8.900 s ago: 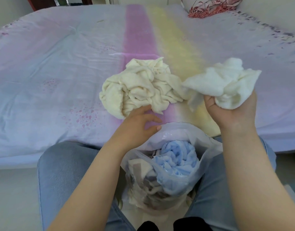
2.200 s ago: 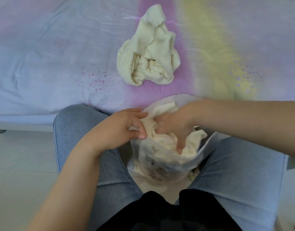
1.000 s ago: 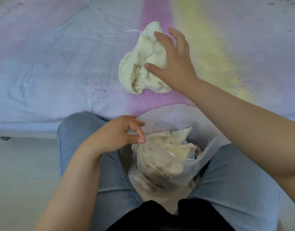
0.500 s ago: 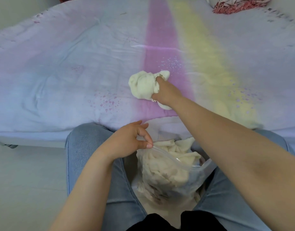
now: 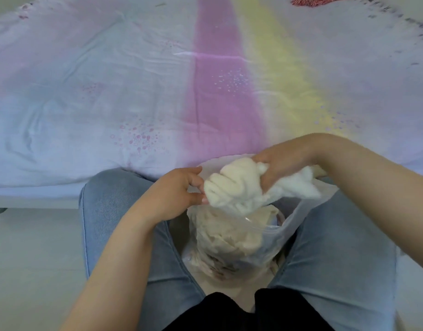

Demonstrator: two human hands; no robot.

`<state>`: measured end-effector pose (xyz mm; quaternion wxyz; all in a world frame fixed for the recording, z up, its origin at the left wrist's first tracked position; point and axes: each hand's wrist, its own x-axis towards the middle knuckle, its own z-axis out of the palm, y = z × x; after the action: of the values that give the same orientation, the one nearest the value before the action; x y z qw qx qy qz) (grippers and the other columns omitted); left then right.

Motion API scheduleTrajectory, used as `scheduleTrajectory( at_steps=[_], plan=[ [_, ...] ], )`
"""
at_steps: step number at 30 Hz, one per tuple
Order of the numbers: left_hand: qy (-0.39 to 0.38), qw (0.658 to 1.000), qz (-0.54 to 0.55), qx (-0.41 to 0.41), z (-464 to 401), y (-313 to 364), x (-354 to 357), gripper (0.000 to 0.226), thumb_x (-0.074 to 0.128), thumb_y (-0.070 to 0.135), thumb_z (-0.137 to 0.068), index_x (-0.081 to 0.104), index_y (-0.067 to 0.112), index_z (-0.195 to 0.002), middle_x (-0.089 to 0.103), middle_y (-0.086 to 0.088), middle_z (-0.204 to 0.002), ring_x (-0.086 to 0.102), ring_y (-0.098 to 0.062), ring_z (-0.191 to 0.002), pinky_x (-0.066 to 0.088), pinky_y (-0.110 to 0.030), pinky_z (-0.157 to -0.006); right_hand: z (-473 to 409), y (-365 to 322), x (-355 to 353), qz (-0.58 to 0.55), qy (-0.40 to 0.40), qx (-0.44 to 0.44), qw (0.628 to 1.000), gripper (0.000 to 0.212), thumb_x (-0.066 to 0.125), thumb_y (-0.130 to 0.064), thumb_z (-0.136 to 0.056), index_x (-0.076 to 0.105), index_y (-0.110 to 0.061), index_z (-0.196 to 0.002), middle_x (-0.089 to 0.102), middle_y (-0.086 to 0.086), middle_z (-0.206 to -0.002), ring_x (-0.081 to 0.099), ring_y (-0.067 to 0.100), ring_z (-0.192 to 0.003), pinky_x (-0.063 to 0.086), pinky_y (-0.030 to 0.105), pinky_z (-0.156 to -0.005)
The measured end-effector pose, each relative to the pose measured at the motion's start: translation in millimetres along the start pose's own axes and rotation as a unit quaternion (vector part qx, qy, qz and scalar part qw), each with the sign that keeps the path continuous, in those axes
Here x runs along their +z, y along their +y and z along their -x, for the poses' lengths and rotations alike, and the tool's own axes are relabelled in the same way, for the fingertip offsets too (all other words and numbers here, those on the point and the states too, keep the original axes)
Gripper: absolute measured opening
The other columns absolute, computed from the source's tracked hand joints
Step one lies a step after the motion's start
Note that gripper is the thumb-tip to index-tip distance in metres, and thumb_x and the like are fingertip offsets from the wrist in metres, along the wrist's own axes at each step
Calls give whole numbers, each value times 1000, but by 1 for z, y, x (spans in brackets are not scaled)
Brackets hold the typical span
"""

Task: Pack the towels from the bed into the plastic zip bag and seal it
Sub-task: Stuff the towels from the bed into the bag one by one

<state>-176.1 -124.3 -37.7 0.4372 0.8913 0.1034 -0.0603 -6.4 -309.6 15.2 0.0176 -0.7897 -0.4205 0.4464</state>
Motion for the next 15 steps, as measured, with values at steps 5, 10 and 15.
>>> scheduleTrajectory(
  at_steps=[5, 10, 15],
  plan=[
    [-32, 999, 9, 18, 10, 4, -2, 16, 77, 17, -79, 76, 33, -77, 42, 10, -147, 35, 11, -127, 29, -9, -94, -49, -22, 48, 182, -32, 56, 981, 41, 64, -34, -85, 53, -21, -122, 55, -5, -111, 53, 19, -110, 40, 28, -84],
    [1, 999, -6, 38, 12, -8, 0, 16, 76, 20, -80, 75, 35, -76, 47, 17, -141, 45, 14, -119, 33, -7, -86, -52, -27, 47, 263, -48, 81, 960, 80, 70, -58, -72, 42, -20, -136, 50, 1, -137, 50, 24, -121, 40, 32, -99],
    [46, 995, 57, 65, 9, -23, 5, 23, 79, 16, -76, 74, 30, -94, 46, 17, -132, 42, 13, -122, 32, -8, -98, -43, -35, 5, 238, -23, 30, 970, 98, 75, -51, -72, 14, -39, -148, 38, -3, -147, 48, 23, -122, 45, 38, -98]
  ],
)
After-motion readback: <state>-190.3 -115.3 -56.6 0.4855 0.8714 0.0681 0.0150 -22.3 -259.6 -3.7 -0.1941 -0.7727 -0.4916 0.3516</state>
